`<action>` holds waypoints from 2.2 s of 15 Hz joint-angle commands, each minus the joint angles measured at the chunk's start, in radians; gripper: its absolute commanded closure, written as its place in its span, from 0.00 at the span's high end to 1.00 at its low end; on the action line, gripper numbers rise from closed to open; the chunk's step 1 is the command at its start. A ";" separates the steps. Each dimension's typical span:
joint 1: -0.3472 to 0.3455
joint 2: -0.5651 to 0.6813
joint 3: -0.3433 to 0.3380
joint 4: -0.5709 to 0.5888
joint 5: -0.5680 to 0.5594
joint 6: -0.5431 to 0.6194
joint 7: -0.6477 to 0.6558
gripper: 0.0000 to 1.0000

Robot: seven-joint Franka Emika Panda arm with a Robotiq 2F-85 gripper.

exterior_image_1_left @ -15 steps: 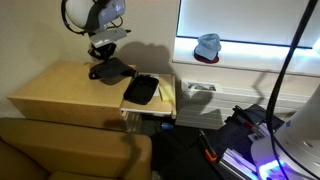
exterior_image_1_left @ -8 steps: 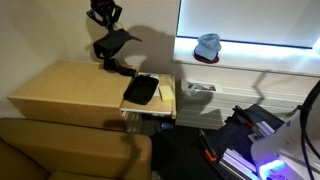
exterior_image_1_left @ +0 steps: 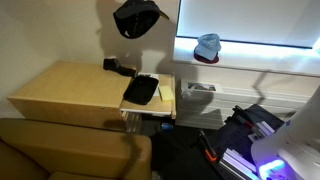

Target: Pick the caps on top of the cabinet, pile them on top of the red cap then close the drawer

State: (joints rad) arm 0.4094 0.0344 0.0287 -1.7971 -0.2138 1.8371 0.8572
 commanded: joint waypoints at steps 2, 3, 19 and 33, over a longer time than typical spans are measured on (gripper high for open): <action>-0.083 -0.097 0.113 -0.098 0.010 -0.012 0.121 0.06; -0.085 -0.132 0.129 -0.136 0.012 -0.011 0.152 0.06; -0.208 -0.417 0.210 -0.658 0.106 0.182 0.838 0.02; -0.198 -0.332 0.426 -0.849 0.196 0.429 1.359 0.02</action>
State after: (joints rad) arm 0.2728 -0.4289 0.4036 -2.5900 0.0393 2.0892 2.0942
